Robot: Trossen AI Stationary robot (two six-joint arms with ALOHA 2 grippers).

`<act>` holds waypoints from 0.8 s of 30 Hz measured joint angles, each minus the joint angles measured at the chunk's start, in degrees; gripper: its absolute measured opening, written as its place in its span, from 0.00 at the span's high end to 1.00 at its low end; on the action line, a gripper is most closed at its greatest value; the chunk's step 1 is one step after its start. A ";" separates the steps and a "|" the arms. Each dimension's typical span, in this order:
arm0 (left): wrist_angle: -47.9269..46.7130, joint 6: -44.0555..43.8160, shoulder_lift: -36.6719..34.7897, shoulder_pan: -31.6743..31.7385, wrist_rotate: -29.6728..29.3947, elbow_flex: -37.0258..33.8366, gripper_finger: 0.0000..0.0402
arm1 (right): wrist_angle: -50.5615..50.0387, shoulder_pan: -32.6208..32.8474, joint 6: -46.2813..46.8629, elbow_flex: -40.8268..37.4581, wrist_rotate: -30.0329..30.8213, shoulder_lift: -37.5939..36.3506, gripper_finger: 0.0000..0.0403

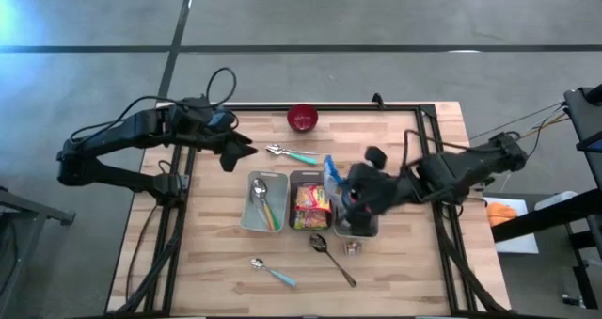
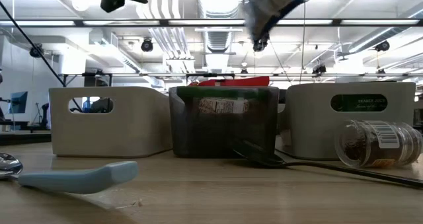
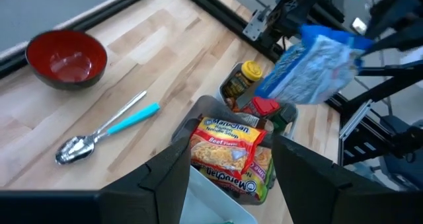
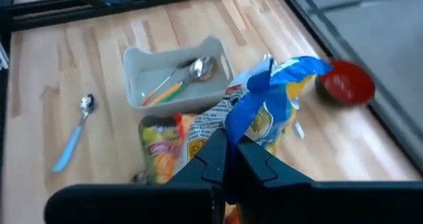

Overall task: Pick & Place Food Item
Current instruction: Put the blue noodle pack into the black bin

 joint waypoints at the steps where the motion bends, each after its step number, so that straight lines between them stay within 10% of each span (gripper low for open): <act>1: 0.06 0.67 -0.41 0.00 0.00 0.00 0.47 | 1.01 -1.22 -2.59 0.00 -0.88 0.14 0.98; 24: -2.53 3.72 -1.60 0.00 -0.01 0.00 0.47 | 10.34 -16.41 -43.95 -1.98 -33.74 11.67 0.98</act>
